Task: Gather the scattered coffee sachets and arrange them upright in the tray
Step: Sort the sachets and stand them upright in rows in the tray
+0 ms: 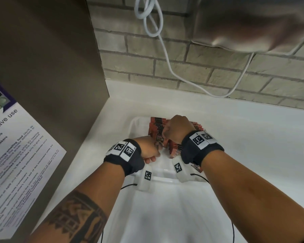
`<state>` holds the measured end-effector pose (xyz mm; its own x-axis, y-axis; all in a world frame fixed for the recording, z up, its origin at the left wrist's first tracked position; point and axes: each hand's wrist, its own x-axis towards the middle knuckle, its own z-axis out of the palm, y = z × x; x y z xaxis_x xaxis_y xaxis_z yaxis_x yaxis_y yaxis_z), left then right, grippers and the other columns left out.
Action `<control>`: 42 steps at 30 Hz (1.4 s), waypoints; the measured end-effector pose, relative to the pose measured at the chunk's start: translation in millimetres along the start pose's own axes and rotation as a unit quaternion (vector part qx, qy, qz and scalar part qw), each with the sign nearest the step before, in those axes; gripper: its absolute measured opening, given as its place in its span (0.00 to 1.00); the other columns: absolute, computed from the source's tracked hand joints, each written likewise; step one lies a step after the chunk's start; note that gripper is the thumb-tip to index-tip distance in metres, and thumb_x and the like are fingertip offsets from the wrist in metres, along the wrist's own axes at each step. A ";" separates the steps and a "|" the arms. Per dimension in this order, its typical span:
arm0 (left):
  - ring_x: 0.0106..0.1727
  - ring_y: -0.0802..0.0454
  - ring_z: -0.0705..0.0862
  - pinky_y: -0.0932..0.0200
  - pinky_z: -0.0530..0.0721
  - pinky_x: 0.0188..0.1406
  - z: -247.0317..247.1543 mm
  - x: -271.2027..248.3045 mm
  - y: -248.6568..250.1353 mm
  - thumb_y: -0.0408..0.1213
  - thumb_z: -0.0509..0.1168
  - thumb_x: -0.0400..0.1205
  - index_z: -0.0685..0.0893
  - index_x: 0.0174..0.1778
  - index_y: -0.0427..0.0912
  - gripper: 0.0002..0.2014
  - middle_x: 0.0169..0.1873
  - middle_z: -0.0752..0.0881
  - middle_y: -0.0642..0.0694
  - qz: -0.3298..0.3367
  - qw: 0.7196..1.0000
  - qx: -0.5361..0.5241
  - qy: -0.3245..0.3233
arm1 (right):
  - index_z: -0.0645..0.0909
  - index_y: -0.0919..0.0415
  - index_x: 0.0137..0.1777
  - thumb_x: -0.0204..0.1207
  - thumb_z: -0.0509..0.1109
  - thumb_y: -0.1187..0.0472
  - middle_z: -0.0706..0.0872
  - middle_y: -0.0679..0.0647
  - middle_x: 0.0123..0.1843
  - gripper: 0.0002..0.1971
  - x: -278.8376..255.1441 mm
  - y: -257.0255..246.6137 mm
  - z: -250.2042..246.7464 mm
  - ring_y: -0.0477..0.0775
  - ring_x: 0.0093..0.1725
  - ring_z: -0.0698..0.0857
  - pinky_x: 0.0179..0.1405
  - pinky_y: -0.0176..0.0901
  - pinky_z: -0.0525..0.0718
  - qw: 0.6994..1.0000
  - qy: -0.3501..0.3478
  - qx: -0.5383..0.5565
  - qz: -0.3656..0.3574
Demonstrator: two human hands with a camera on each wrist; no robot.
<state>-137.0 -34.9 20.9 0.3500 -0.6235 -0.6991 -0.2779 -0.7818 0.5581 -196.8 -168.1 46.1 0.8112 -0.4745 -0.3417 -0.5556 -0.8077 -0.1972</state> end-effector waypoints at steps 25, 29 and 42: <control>0.34 0.49 0.82 0.62 0.78 0.27 1.7 5.2 0.7 0.37 0.65 0.87 0.79 0.70 0.41 0.15 0.45 0.87 0.42 0.002 0.999 -0.039 -0.013 | 0.85 0.41 0.34 0.74 0.72 0.61 0.88 0.40 0.50 0.12 -10.0 9.3 -7.9 0.51 0.58 0.84 0.63 0.54 0.83 0.998 0.009 0.050 -0.032; 0.35 0.48 0.83 0.61 0.80 0.31 0.7 2.1 0.8 0.33 0.63 0.86 0.80 0.68 0.38 0.14 0.42 0.86 0.42 -0.005 0.998 -0.068 -0.016 | 0.84 0.41 0.32 0.75 0.71 0.63 0.85 0.38 0.46 0.16 -16.6 10.3 -15.9 0.51 0.58 0.84 0.66 0.56 0.82 0.996 0.027 0.076 -0.036; 0.55 0.47 0.87 0.53 0.90 0.45 -26.2 -41.2 -14.1 0.29 0.68 0.82 0.85 0.60 0.40 0.11 0.50 0.88 0.42 0.182 0.894 -0.407 -0.043 | 0.87 0.49 0.50 0.76 0.77 0.52 0.90 0.43 0.40 0.05 -50.0 6.1 -17.5 0.40 0.39 0.87 0.38 0.30 0.77 0.947 0.077 0.290 -0.111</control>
<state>-124.0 1.8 53.5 0.2895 -0.8617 -0.4167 0.3956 -0.2887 0.8719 -237.6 -155.5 78.1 0.9121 -0.3971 -0.1023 -0.3380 -0.5869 -0.7358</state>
